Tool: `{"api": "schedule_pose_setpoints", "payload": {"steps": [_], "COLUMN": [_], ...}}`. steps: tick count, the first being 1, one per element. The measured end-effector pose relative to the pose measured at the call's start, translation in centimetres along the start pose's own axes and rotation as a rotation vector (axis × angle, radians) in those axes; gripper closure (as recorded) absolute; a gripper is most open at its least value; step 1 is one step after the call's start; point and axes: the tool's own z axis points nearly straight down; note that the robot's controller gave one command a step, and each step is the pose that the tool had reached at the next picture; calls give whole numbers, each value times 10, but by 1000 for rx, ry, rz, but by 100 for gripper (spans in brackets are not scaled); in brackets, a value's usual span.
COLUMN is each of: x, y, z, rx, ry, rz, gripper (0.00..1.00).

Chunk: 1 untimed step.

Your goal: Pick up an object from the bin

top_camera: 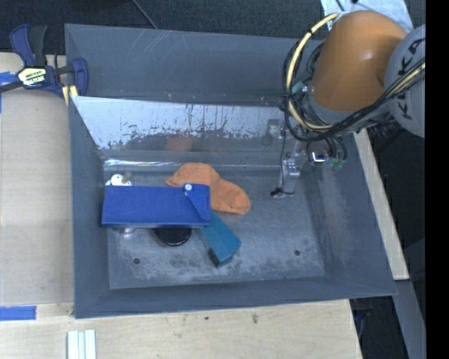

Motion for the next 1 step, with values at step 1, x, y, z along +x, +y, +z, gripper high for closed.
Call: {"api": "schedule_pose_setpoints", "payload": {"steps": [1], "x": [-1], "y": [0], "z": [-5], "rx": [0], "ry": [-9], "rz": [0], "gripper": [0]}}
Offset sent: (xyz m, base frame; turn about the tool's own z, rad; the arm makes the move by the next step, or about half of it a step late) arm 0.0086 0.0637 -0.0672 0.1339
